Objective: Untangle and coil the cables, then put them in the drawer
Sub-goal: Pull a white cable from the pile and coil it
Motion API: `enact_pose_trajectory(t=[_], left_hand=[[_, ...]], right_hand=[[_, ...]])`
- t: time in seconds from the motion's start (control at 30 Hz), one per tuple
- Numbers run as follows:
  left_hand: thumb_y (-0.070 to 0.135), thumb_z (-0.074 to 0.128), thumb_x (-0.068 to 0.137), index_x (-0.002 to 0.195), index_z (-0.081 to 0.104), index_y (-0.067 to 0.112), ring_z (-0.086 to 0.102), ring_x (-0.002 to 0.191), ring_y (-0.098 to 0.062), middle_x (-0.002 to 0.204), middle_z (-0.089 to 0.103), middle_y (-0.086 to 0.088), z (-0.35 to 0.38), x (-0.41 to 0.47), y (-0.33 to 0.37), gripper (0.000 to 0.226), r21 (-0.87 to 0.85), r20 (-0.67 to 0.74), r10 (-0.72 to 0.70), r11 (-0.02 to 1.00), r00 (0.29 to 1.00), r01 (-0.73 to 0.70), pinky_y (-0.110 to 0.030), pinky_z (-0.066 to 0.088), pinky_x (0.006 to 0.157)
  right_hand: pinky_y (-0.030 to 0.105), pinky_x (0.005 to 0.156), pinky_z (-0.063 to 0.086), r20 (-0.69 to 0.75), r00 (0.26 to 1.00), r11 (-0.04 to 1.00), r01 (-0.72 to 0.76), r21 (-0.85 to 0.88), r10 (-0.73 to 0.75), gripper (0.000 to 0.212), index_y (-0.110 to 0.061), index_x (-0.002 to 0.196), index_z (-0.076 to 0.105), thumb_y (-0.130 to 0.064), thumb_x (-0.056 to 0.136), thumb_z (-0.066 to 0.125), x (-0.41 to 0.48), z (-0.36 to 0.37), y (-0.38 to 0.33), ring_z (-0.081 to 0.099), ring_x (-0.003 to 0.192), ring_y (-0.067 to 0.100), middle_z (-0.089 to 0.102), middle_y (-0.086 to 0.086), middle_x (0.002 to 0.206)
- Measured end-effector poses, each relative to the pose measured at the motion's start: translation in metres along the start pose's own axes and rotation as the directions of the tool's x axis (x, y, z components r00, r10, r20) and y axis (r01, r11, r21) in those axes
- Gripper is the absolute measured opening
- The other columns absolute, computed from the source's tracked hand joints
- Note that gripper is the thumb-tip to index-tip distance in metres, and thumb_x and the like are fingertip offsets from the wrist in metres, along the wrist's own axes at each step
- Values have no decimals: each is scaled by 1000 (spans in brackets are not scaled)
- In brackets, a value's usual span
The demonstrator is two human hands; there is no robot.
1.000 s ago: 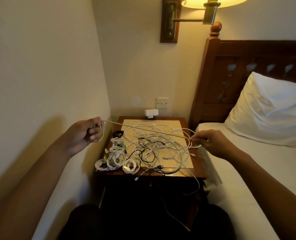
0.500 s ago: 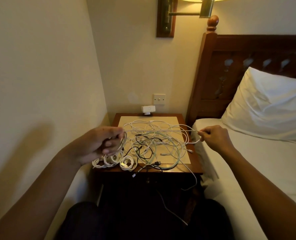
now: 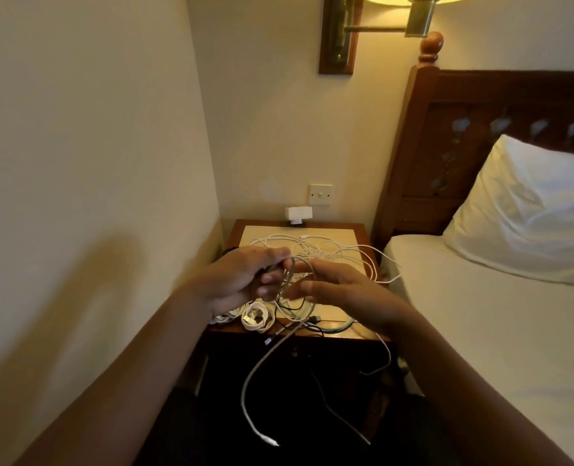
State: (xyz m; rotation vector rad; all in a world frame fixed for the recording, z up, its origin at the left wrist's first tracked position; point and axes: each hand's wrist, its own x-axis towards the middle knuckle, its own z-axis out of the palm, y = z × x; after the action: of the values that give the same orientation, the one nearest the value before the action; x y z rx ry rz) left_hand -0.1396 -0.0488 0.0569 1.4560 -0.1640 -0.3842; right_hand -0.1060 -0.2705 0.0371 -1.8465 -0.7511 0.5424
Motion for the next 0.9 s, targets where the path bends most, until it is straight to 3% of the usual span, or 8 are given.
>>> enact_pose_trajectory(t=[0.17, 0.27, 0.37, 0.5, 0.6, 0.67, 0.77, 0.9], left_hand=[[23, 46, 107, 91, 54, 5, 34, 48, -13, 60, 35, -3, -18, -14, -7, 25, 54, -28, -46, 997, 999, 47, -24, 36, 49], [22, 44, 109, 91, 59, 5, 34, 48, -12, 60, 34, -3, -18, -26, -11, 29, 43, 154, -133, 991, 979, 128, -23, 37, 50], [22, 44, 106, 91, 58, 8, 36, 46, -10, 57, 37, 2, -12, -25, -9, 25, -137, 225, -19, 989, 974, 51, -22, 40, 50], [22, 45, 104, 93, 60, 7, 43, 48, -10, 58, 43, 2, -8, -5, -5, 25, -441, -44, 204, 874, 978, -202, -24, 44, 52], [20, 47, 104, 101, 62, 0, 50, 55, -13, 64, 52, -2, -2, 10, 0, 25, -450, -291, 245, 818, 925, -358, -24, 48, 55], [18, 45, 107, 109, 62, -3, 57, 62, -17, 71, 62, -6, -1, 17, -1, 27, -307, -384, 281, 859, 879, -409, -26, 53, 60], [21, 45, 108, 113, 64, 2, 63, 65, -21, 74, 70, -4, -5, 18, -10, 27, 259, -452, 401, 914, 797, -313, -30, 56, 66], [26, 43, 109, 97, 67, 11, 60, 57, -19, 68, 67, -2, -13, 4, -19, 31, 617, -164, 279, 778, 946, -122, -32, 50, 60]], right_hand=[[30, 65, 51, -278, 958, 995, 48, -86, -70, 18, -20, 104, 74, -26, 104, 57, 14, -5, 7, 54, 64, 5, 61, -10, 72], [16, 66, 45, -307, 940, 968, 74, -238, -147, 15, -24, 100, 76, -26, 103, 61, 21, -12, 9, 60, 73, -7, 68, -24, 77], [19, 69, 41, -298, 945, 949, 38, -312, -136, 21, -27, 103, 74, -29, 106, 53, 25, 2, 16, 58, 77, -14, 65, -26, 80], [12, 65, 42, -303, 945, 933, 4, -361, -121, 28, -20, 113, 73, -29, 109, 47, 16, 29, 23, 59, 73, -10, 66, -26, 79], [42, 81, 57, -167, 981, 869, 2, -494, -96, 30, -23, 126, 66, -35, 110, 43, 8, 52, 19, 68, 89, 16, 75, 1, 104], [47, 84, 57, -86, 995, 829, -8, -559, -48, 32, -25, 134, 59, -37, 110, 42, 3, 62, 8, 68, 94, 25, 74, 8, 111], [49, 86, 57, 32, 999, 772, 40, -634, -26, 29, -21, 131, 59, -35, 108, 47, -2, 66, -17, 66, 96, 26, 72, 7, 111], [30, 78, 53, 46, 986, 624, 136, -770, -158, 23, -20, 121, 68, -25, 109, 49, -4, 35, -48, 65, 86, 16, 71, -1, 103]])
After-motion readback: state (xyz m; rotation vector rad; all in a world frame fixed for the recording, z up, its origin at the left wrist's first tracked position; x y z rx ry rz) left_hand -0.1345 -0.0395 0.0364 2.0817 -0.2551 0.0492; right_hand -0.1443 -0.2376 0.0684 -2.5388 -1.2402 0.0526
